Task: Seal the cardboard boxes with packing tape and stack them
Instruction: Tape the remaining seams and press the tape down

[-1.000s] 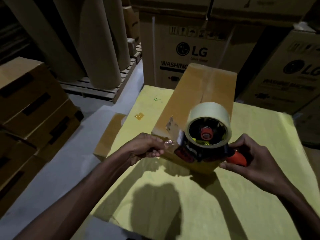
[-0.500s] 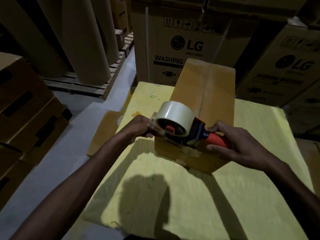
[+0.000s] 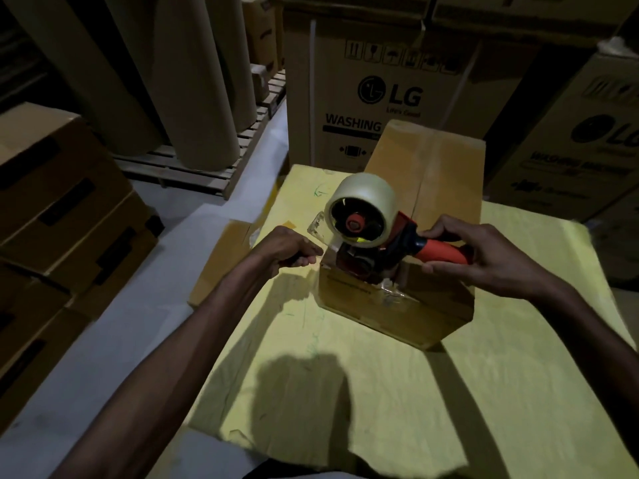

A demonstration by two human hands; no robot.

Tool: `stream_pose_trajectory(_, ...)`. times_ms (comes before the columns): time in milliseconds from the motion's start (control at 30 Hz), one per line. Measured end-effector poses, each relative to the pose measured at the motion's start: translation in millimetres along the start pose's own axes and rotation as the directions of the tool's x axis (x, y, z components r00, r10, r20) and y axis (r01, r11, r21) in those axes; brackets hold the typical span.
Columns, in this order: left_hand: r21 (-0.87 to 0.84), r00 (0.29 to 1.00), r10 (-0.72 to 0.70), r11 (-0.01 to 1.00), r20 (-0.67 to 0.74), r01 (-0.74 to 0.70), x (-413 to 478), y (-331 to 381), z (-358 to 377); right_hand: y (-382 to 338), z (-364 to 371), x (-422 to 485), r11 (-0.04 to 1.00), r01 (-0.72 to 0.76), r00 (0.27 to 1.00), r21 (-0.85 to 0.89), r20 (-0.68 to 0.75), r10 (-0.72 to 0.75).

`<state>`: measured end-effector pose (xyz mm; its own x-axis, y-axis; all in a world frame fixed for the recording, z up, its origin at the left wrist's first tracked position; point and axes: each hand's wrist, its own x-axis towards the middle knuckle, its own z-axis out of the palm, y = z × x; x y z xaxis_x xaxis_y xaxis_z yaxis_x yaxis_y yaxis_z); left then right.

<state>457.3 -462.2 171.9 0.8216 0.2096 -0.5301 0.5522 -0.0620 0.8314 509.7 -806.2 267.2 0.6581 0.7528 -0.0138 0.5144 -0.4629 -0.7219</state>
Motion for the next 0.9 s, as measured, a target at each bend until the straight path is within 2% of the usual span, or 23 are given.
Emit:
stream_pose_trajectory(167,0.013,0.999,-0.011,1.000,-0.031,0.011,7,-13,-26,5,-15,-19,1.000,-0.003,1.000,-0.005,0.014,0.003)
stream_pose_trajectory(433,-0.070,0.998,0.059,0.996,-0.018,-0.060,12,-25,-11,18,-11,-26,1.000,0.015,1.000,-0.027,-0.019,-0.016)
stream_pose_trajectory(500,-0.115,0.995,0.089,0.989,-0.038,-0.093,11,-32,-7,20,-9,-28,1.000,0.014,0.999,-0.028,-0.028,-0.015)
stream_pose_trajectory(667,-0.097,0.970,0.222,0.968,-0.099,-0.231,6,-45,3,21,-2,-34,1.000,0.010,1.000,0.014,-0.024,-0.009)
stream_pose_trajectory(900,-0.149,0.971,0.202,0.964,-0.124,-0.220,3,-55,11,25,3,-38,0.999,-0.012,0.999,0.030,-0.034,0.013)
